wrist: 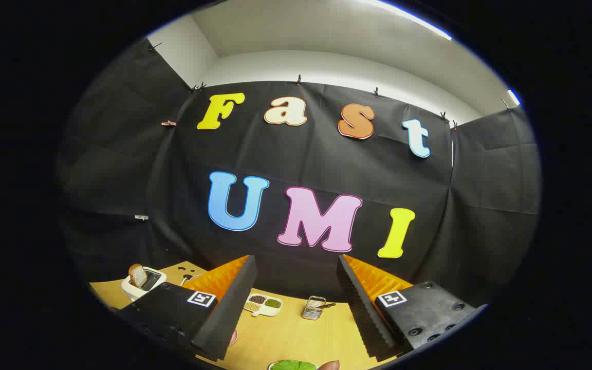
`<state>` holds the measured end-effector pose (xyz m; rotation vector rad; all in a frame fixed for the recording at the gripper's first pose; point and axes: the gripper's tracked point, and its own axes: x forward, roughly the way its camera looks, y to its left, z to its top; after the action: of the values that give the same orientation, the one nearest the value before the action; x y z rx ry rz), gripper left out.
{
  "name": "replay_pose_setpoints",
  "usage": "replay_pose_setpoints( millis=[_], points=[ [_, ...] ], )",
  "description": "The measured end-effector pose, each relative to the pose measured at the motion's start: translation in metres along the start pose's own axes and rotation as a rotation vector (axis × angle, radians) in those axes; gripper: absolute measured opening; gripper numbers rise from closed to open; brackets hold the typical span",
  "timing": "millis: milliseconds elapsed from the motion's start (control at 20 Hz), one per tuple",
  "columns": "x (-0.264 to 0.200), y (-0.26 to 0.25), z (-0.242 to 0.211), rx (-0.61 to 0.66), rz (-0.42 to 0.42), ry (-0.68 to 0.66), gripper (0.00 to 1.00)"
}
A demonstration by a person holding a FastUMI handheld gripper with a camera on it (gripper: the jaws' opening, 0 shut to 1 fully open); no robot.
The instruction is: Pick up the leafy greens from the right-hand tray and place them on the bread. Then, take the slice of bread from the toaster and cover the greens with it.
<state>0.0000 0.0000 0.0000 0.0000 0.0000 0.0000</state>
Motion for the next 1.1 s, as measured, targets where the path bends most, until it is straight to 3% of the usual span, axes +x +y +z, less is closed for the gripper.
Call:
replay_pose_setpoints(
  millis=[1100],
  points=[
    [-0.0014,-0.0053,-0.0005,-0.007,-0.008,0.000,0.98]
  ],
)
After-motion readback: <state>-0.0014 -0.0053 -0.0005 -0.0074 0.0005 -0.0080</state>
